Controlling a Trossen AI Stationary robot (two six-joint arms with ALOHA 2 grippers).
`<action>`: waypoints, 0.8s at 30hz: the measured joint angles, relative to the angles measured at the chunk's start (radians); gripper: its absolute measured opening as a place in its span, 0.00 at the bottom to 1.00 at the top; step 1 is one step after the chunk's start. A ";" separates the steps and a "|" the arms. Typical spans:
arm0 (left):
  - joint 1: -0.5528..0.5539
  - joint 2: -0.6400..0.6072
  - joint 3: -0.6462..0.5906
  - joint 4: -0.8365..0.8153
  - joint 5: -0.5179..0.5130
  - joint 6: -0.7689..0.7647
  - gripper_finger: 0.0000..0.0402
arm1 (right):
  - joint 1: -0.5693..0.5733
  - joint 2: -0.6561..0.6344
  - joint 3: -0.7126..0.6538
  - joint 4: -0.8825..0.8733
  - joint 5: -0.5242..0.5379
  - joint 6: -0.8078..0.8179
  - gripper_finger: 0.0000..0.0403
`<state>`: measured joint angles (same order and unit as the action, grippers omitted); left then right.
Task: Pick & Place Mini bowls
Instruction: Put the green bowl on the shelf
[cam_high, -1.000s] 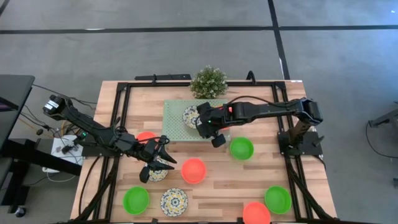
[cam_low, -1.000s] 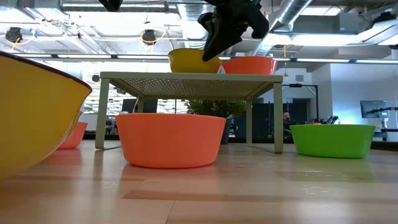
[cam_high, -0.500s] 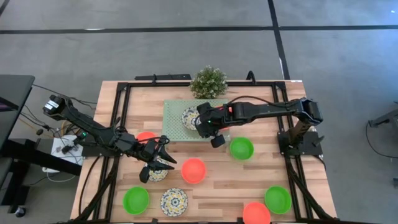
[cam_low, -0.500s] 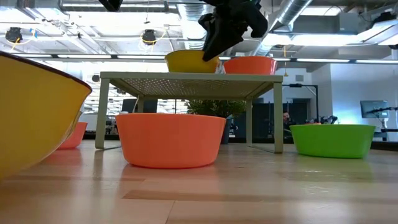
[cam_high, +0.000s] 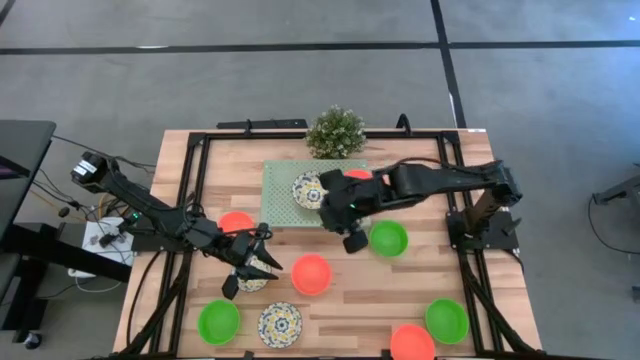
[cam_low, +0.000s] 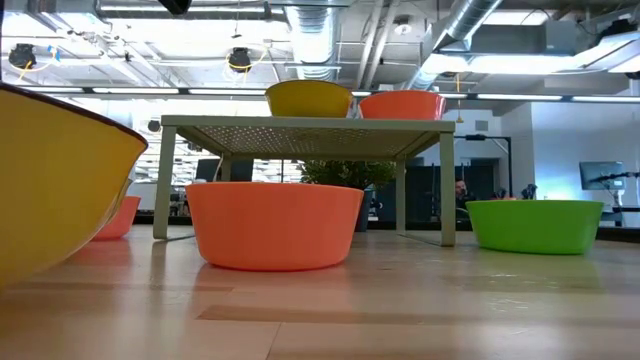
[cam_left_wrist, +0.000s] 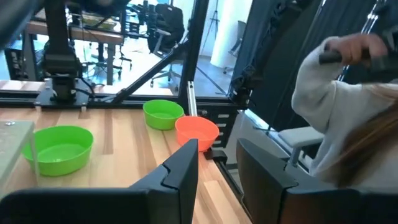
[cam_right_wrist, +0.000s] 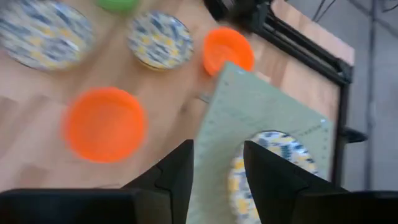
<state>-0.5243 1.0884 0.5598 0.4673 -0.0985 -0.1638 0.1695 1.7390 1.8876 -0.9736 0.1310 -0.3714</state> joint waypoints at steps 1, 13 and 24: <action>-0.005 0.004 0.000 0.007 -0.002 0.000 0.28 | 0.018 0.000 0.035 -0.038 -0.001 0.034 0.34; -0.022 0.007 0.006 0.096 -0.001 0.038 0.28 | 0.213 -0.004 0.143 -0.385 0.018 0.310 0.26; -0.046 -0.015 0.190 -0.172 -0.150 0.084 0.28 | 0.292 -0.247 -0.400 0.050 -0.103 0.342 0.27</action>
<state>-0.5702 1.0737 0.7502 0.2949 -0.2490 -0.0799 0.4610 1.4919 1.4872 -0.9240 0.0280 -0.0298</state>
